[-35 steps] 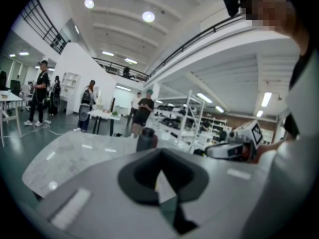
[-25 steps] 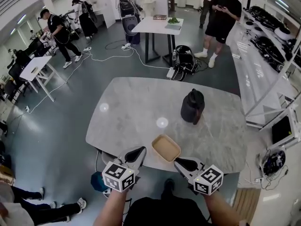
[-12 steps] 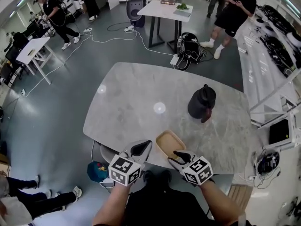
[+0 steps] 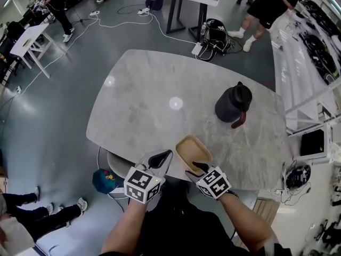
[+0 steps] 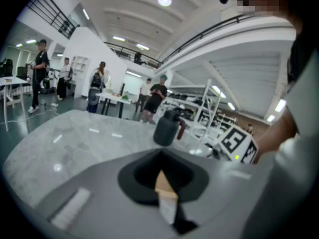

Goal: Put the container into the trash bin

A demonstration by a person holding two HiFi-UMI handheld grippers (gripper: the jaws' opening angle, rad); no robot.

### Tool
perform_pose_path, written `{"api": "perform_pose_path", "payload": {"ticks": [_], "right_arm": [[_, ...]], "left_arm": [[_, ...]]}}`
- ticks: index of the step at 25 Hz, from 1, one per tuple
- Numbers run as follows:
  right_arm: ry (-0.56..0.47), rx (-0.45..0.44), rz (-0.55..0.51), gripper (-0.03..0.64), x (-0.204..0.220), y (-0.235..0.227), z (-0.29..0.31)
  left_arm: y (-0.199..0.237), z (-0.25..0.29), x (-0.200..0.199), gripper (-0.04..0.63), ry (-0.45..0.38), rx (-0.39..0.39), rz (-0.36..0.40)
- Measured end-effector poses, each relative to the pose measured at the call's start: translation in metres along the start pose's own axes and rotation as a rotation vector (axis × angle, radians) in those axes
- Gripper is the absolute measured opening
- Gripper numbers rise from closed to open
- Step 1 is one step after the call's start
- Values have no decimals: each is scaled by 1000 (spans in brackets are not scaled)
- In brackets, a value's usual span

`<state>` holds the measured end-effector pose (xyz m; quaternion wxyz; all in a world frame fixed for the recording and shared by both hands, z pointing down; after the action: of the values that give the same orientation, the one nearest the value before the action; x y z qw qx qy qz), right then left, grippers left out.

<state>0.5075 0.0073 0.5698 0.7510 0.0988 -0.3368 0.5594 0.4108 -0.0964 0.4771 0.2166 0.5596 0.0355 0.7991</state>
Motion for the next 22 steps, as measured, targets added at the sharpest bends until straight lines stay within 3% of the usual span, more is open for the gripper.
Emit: {"api": "perform_pose_path", "payload": {"ticks": [7,14,19,22], "right_arm": [[144,53,-107,171,16,-4,29],[212,85,-196,78,22,-4,33],[192,104,-238,17,21,-8,26],[147,96,-248,14,13,-7,16]], "left_arm": [[3,-1,18,5,19,-20,-21],[-8,-20,12,5,42,-50,-7],[-14,-36,11,5,35,-91,-1],[-14,-54,9,5,-2,-138,-19]]}}
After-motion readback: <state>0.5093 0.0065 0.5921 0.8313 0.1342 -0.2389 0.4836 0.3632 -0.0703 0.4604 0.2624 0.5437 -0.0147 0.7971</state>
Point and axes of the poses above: the fingertips, and each gripper's own axes: z forward along the fingers, y to its left, x out of its underside, the point moved 5 cm from there along -z, backward along the fingers, and after that the axes turned 1 degree about -y, right-handed, at the moved point
